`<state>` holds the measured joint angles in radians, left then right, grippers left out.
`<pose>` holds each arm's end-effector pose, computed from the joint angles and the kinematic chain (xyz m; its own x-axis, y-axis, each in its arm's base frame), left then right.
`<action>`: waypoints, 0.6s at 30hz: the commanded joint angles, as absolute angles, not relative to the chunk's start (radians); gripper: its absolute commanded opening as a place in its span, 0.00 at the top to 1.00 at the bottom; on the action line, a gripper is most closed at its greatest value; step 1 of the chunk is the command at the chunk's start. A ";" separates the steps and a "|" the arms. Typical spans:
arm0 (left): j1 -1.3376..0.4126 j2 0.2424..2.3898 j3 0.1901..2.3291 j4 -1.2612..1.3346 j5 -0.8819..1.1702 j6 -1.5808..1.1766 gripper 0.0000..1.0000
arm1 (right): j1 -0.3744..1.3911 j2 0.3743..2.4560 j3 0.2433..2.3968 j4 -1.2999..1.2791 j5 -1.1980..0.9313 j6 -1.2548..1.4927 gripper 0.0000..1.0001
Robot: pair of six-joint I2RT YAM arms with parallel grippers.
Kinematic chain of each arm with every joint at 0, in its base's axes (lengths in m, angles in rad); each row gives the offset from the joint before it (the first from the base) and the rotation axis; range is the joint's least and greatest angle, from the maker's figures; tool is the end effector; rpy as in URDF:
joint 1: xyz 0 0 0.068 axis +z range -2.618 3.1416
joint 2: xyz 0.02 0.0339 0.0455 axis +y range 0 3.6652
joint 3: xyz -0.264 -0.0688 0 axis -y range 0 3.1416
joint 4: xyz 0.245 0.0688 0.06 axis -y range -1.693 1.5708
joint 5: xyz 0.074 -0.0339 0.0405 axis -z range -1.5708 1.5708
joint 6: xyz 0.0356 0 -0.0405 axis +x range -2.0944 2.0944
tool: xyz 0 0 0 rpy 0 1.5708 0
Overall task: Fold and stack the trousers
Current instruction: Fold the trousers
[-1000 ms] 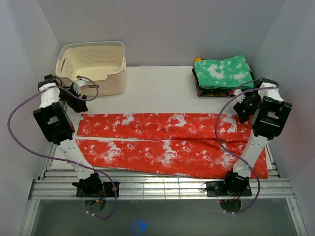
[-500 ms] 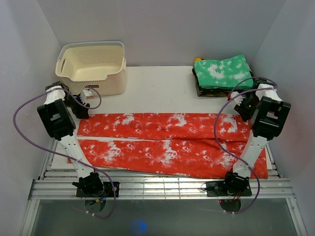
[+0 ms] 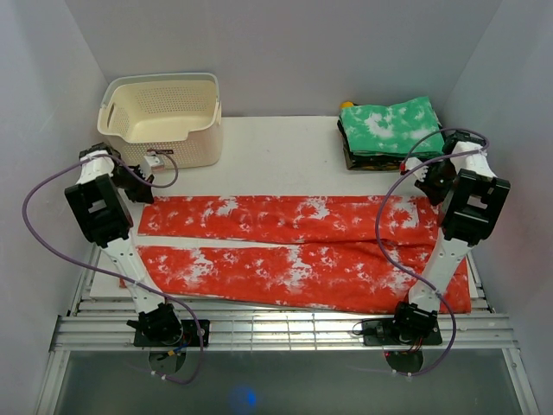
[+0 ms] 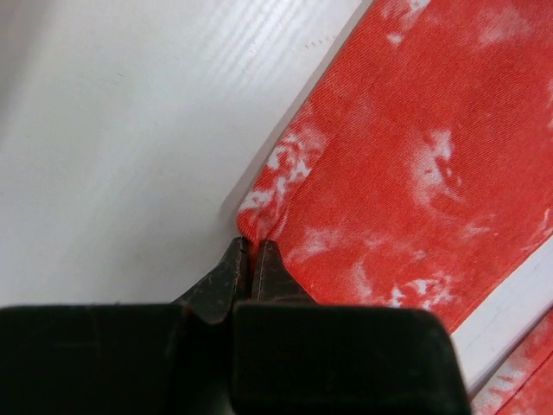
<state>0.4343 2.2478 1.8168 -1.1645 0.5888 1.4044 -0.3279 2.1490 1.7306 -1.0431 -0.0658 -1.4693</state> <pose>0.3988 0.1632 0.1679 -0.5076 0.6686 -0.5434 0.8343 0.5388 -0.1163 0.4026 -0.1345 0.1810 -0.4083 -0.9097 -0.0761 -0.9044 0.4144 -0.1019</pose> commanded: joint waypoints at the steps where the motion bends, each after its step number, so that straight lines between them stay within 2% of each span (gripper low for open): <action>1: 0.428 2.157 1.873 -1.112 0.644 1.316 1.00 | -0.347 2.091 1.819 -1.066 -0.095 -1.454 0.92; 8: 0.437 1.961 1.750 -0.990 0.707 1.256 1.00 | -0.374 1.909 1.783 -1.069 -0.130 -1.471 0.92; 12: 0.466 1.798 1.604 -0.970 0.774 1.265 1.00 | -0.416 1.757 1.694 -1.091 -0.155 -1.525 0.92; 14: 0.503 1.677 1.528 -0.977 0.802 1.313 1.00 | -0.436 1.640 1.597 -1.094 -0.173 -1.578 0.92; 18: 0.630 1.456 1.231 -1.012 0.838 1.484 1.00 | -0.504 1.412 1.341 -1.092 -0.186 -1.711 0.92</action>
